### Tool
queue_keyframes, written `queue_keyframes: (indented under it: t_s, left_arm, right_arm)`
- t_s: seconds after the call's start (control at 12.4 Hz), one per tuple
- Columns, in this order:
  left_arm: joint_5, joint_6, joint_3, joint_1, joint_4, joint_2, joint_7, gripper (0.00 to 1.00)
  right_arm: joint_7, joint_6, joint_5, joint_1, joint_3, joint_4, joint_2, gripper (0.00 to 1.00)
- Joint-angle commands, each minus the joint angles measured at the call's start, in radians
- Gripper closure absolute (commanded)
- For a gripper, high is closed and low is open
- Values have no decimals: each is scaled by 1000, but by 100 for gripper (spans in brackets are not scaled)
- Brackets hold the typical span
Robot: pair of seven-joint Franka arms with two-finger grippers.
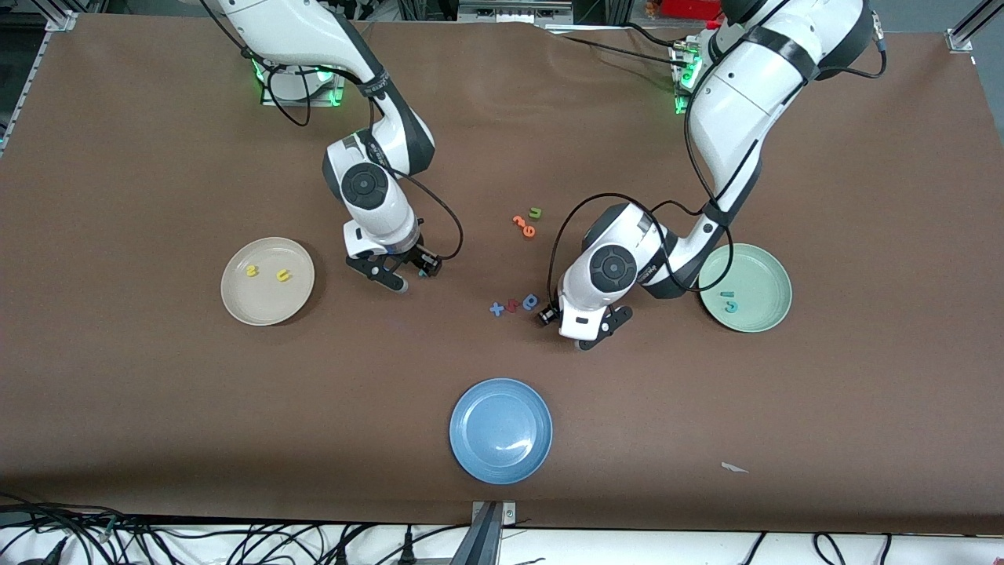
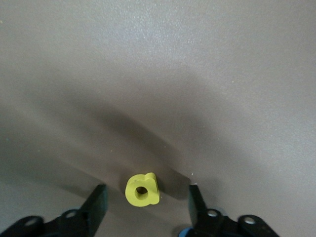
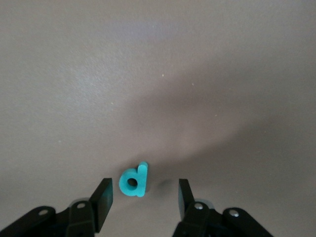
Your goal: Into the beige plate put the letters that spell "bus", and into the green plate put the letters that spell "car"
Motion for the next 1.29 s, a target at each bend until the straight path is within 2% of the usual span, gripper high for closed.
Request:
queue_keyframes:
  t_s: [0.0, 0.24, 0.32, 0.4, 0.56, 0.72, 0.89, 1.05, 1.21]
  left_arm:
    - [-3, -20, 19, -17, 27, 7, -13, 47]
    - [-3, -26, 19, -12, 27, 4, -11, 86]
    - [-3, -29, 20, -11, 27, 4, -10, 96]
    - [-3, -46, 20, -6, 27, -2, -8, 100]
    - [0, -162, 14, 38, 31, -62, 25, 100]
    - [-18, -335, 2, 110, 27, -167, 163, 100]
    - [-75, -441, -4, 208, 27, -235, 299, 100]
    - [-78, -553, -3, 308, 25, -257, 477, 100]
    - [-57, -567, 0, 381, -16, -251, 623, 100]
  right_arm:
    - [8, 47, -2, 16, -6, 18, 42, 41]
    - [8, 72, -1, 19, -6, 21, 54, 44]
    - [8, 72, -1, 19, -6, 20, 54, 47]
    - [6, 72, -2, 19, -6, 20, 54, 53]
    - [-3, 70, -2, 19, -6, 20, 54, 75]
    - [-9, 66, -4, 22, -6, 20, 50, 94]
    - [-35, 41, -4, 17, -14, 21, 19, 98]
    - [-171, -56, -2, 13, -66, 23, -30, 98]
    - [-321, -95, -2, 11, -122, 21, -51, 98]
